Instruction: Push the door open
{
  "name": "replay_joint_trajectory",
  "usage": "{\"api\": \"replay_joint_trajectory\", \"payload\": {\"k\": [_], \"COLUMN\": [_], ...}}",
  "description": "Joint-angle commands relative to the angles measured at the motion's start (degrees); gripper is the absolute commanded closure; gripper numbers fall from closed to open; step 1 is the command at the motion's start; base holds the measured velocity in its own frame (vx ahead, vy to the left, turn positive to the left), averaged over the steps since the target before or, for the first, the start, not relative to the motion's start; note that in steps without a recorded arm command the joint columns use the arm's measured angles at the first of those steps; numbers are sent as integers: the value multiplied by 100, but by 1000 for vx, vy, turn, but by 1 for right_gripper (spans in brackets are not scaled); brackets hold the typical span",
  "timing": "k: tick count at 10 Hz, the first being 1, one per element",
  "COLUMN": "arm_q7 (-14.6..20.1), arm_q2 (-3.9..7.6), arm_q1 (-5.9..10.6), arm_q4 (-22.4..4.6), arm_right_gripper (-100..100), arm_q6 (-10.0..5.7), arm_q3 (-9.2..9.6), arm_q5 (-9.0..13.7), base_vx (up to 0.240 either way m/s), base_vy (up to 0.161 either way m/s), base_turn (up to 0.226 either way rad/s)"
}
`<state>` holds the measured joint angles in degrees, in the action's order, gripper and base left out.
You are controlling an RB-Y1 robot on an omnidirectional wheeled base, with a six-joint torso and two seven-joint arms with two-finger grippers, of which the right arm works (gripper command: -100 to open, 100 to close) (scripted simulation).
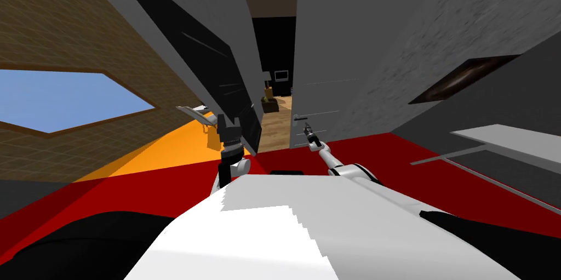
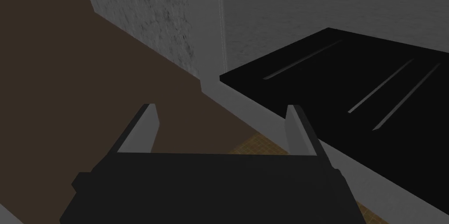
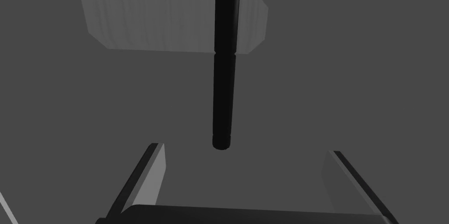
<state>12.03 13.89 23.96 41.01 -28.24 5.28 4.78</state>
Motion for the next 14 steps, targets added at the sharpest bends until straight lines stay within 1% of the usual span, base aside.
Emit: {"api": "replay_joint_trajectory", "payload": {"k": [1, 3, 4, 5, 12, 13, 14], "arm_q7": [40, 76, 69, 60, -1, 5, 5], "arm_q2": [27, 49, 44, 42, 26, 29, 29], "arm_q1": [103, 217, 196, 204, 207, 198, 198], "arm_q4": [-176, -371, -338, -367, -426, -404, -404], "arm_right_gripper": [-100, -100, -100, -100, -100, -100, 100], "arm_q6": [-6, -17, -23, -38, -74, -63, -63], "arm_q3": [16, 30, 28, 8, -89, -80, -80], "arm_q5": [15, 29, 25, 31, 56, 54, 54], "base_vx": [-5, -5, 2, 119, 203, 89, -11], "base_vy": [-84, -100, -39, -3, 9, -4, 1], "base_turn": [149, 141, 18, 21, 27, 5, -3]}}
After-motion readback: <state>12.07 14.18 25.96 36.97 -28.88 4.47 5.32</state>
